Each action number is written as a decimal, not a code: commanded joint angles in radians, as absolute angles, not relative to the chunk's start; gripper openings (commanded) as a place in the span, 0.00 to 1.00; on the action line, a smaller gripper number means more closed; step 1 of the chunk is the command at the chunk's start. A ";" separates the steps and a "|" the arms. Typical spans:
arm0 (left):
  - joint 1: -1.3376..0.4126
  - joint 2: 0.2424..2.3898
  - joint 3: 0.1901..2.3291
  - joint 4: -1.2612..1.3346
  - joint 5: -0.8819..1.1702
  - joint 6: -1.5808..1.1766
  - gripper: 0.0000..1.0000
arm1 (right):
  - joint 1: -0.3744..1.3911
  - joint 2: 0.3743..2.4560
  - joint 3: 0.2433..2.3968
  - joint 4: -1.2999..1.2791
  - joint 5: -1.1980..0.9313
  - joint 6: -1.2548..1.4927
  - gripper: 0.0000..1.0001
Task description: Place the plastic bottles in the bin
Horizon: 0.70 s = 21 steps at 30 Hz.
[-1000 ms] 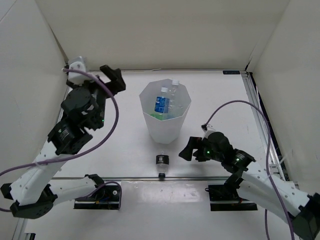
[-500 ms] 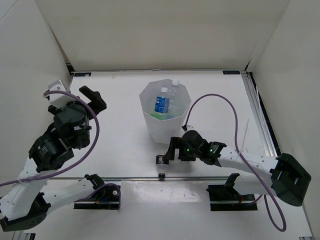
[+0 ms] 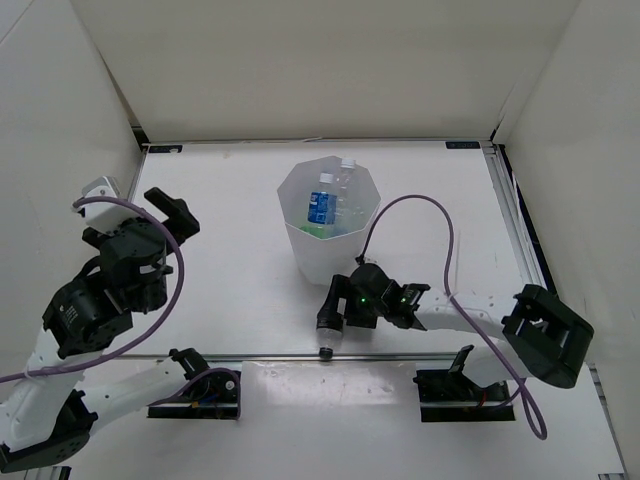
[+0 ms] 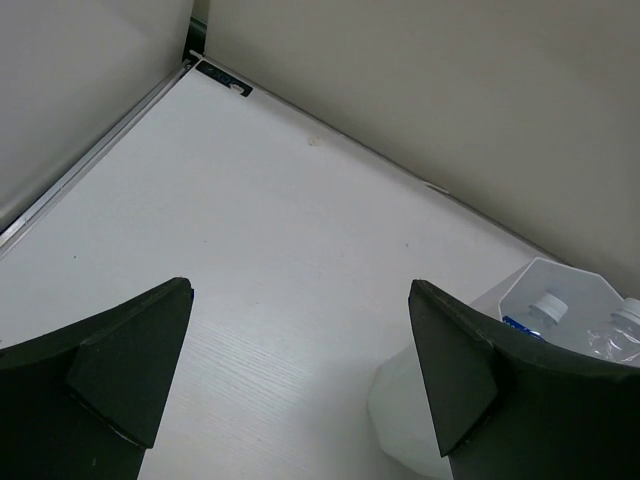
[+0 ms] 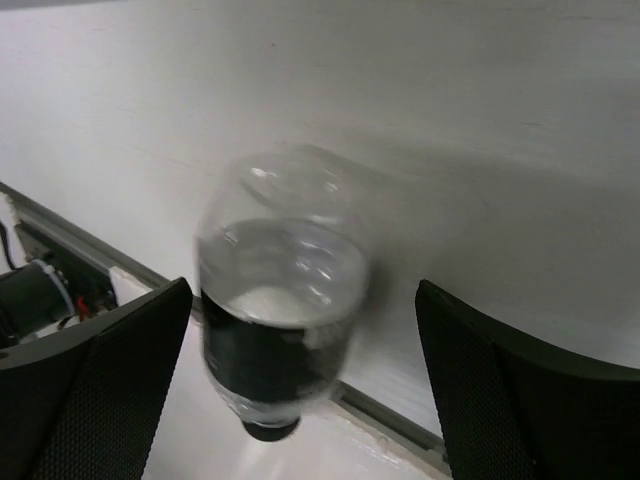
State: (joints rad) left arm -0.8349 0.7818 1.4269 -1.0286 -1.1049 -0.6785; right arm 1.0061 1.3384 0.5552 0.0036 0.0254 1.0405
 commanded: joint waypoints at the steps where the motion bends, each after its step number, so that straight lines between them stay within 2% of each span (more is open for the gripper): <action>1: -0.834 0.798 1.427 -1.052 -1.130 -0.649 1.00 | 1.003 1.370 0.588 0.028 0.011 1.084 0.95; 5: -0.834 0.798 1.436 -1.043 -1.131 -0.640 1.00 | 0.994 1.376 0.598 -0.023 -0.011 1.104 0.87; 9: -0.834 0.798 1.413 -1.032 -1.131 -0.640 1.00 | 0.976 1.287 0.598 -0.170 0.064 1.149 0.71; 11: -0.834 0.786 1.399 -1.022 -1.131 -0.649 1.00 | 0.976 1.186 0.607 -0.292 0.106 1.158 0.64; 12: -0.834 0.785 1.382 -1.022 -1.131 -0.649 1.00 | 0.976 1.148 0.618 -0.336 0.126 1.169 0.55; 13: -0.834 0.773 1.371 -1.013 -1.131 -0.660 1.00 | 0.976 1.065 0.618 -0.372 0.164 1.180 0.52; 15: -0.834 0.761 1.330 -1.003 -1.131 -0.687 1.00 | 0.976 0.952 0.658 -0.497 0.208 1.192 0.44; 18: -0.834 0.738 1.296 -1.003 -1.131 -0.732 1.00 | 0.976 0.859 0.775 -0.659 0.308 1.201 0.38; 21: -0.834 0.729 1.258 -0.994 -1.121 -0.771 1.00 | 0.976 0.784 0.909 -0.713 0.389 1.140 0.30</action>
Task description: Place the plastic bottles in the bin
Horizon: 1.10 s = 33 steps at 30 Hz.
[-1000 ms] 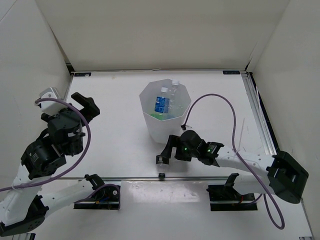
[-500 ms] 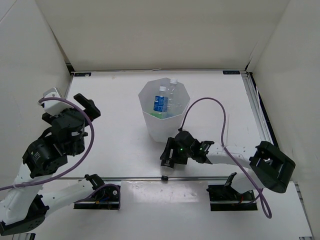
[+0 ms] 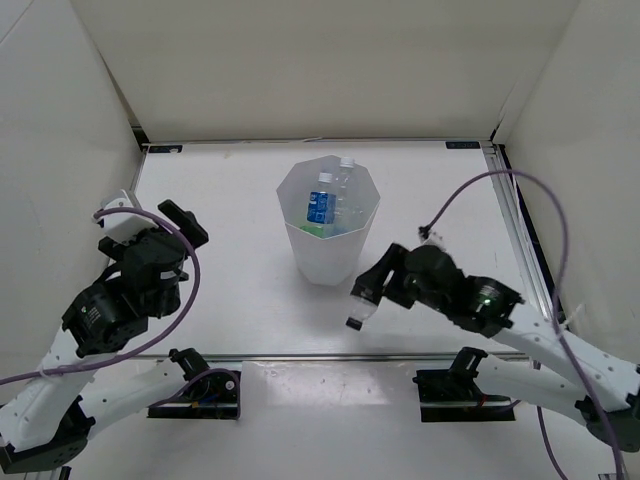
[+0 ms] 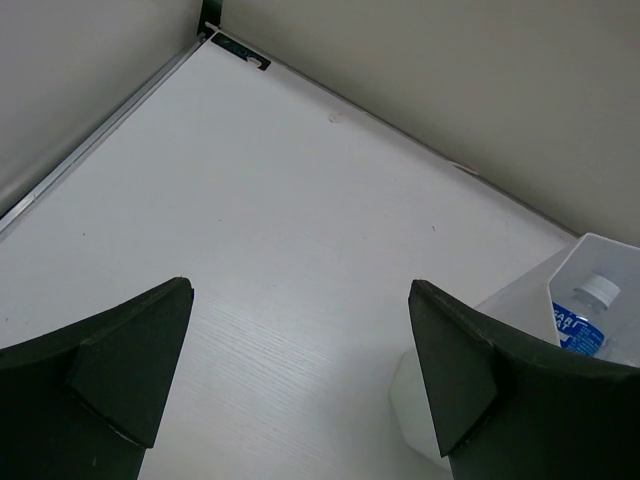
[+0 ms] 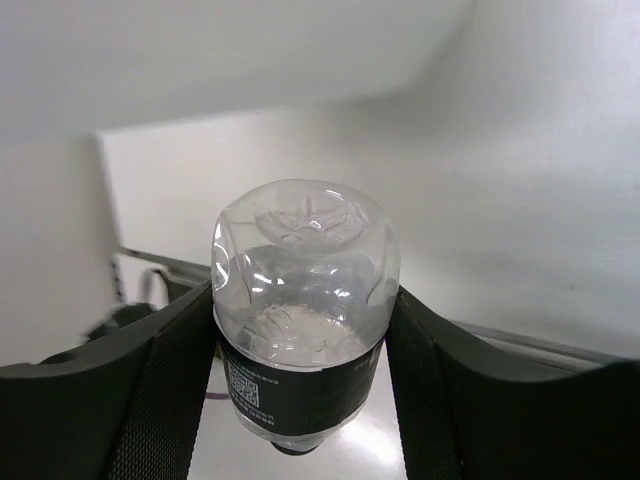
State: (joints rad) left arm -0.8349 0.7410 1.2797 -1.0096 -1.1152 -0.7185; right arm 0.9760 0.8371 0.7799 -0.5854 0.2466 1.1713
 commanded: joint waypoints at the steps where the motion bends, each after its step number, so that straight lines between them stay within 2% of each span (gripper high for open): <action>1: -0.834 0.720 1.244 -0.994 -1.121 -0.772 1.00 | 0.976 0.784 1.011 -0.713 0.440 1.117 0.29; 6: -0.834 0.730 1.232 -0.982 -1.091 -0.785 1.00 | 0.976 1.001 1.380 -0.729 0.598 0.893 0.28; 9: -0.834 0.756 1.232 -0.991 -1.066 -0.785 1.00 | 0.976 1.142 1.503 -0.599 0.655 0.659 0.28; 13: -0.834 0.798 1.253 -1.000 -1.026 -0.770 1.00 | 0.898 1.313 1.656 -0.509 0.585 0.500 0.34; 14: -0.834 0.798 1.264 -1.000 -1.016 -0.770 1.00 | 0.887 1.345 1.681 -0.499 0.563 0.476 0.37; 17: -0.834 0.834 1.285 -1.051 -1.006 -0.770 1.00 | 0.867 1.448 1.770 -0.508 0.471 0.387 0.61; 18: -0.834 0.834 1.285 -1.060 -0.997 -0.779 1.00 | 0.867 1.480 1.798 -0.527 0.459 0.387 0.89; 19: -0.834 0.834 1.295 -1.081 -0.997 -0.788 1.00 | 0.867 1.492 1.830 -0.555 0.459 0.387 0.99; 23: -0.834 0.824 1.295 -1.135 -0.986 -0.827 1.00 | 0.842 1.470 1.948 -0.719 0.532 0.519 0.99; 24: -0.834 0.809 1.283 -1.135 -0.986 -0.837 1.00 | 0.778 1.451 1.948 -0.788 0.506 0.541 0.99; 25: -0.834 0.799 1.282 -1.150 -0.986 -0.859 1.00 | 0.731 1.433 1.960 -0.817 0.325 0.541 0.99; 30: -0.834 0.776 1.203 -1.160 -1.002 -0.911 1.00 | 0.418 1.338 1.881 -0.976 -0.212 0.520 0.99; 33: -0.834 0.785 1.145 -1.212 -1.078 -0.975 1.00 | 0.304 1.279 1.778 -1.011 -0.355 0.548 0.99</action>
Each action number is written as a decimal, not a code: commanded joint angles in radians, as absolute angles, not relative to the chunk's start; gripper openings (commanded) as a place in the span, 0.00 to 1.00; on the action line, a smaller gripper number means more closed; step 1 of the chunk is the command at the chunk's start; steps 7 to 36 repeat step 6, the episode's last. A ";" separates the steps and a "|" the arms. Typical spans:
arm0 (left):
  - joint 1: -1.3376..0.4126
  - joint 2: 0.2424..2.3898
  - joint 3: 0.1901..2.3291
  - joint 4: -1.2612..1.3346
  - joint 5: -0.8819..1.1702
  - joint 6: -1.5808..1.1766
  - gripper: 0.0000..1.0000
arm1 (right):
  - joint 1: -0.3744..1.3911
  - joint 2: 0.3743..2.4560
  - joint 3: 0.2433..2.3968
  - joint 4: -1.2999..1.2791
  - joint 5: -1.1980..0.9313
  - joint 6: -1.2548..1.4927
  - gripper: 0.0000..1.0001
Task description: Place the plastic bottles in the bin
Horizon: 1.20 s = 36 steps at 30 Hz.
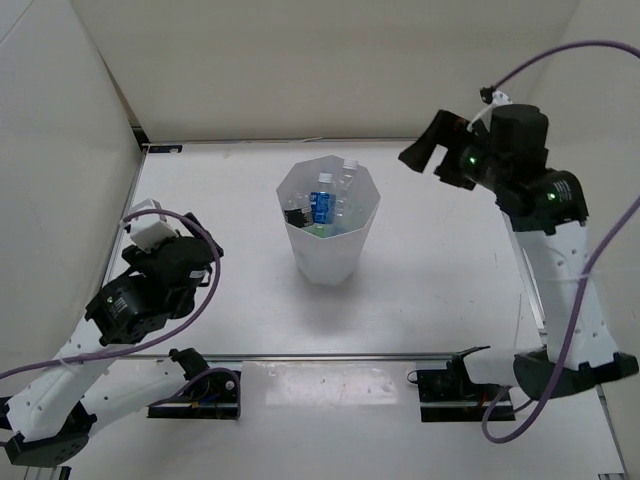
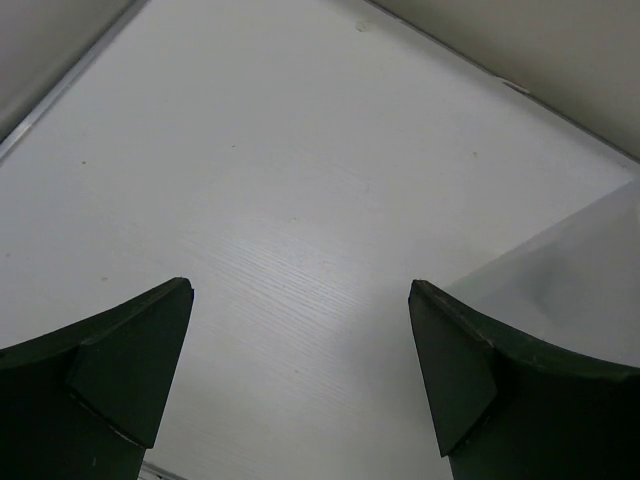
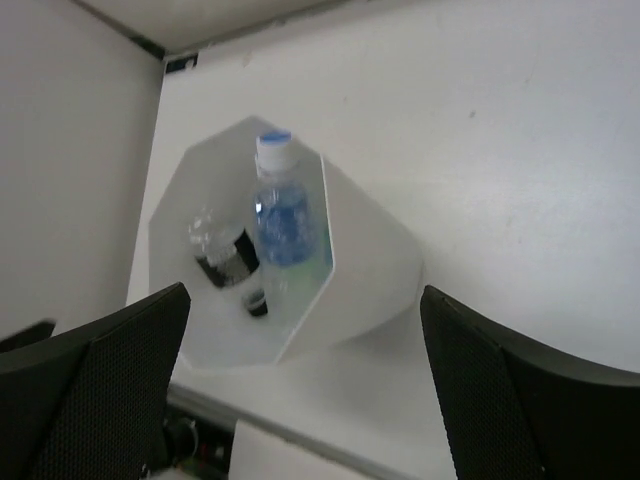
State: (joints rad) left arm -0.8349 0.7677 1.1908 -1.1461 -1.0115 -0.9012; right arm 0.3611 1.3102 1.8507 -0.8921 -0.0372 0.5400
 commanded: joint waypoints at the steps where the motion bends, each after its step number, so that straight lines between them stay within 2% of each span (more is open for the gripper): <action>1: -0.834 0.808 1.112 -1.236 -1.138 -0.994 1.00 | 0.282 1.241 1.752 -1.011 -0.394 0.528 0.99; 3: -0.834 0.824 1.072 -1.236 -1.202 -1.006 1.00 | 0.232 1.185 1.680 -1.011 -0.410 0.494 0.99; 6: -0.822 0.870 0.959 -1.215 -1.409 -1.011 1.00 | 0.128 1.095 1.585 -0.988 -0.400 0.494 0.99; 36: -0.822 0.870 0.959 -1.215 -1.409 -1.011 1.00 | 0.128 1.095 1.585 -0.988 -0.400 0.494 0.99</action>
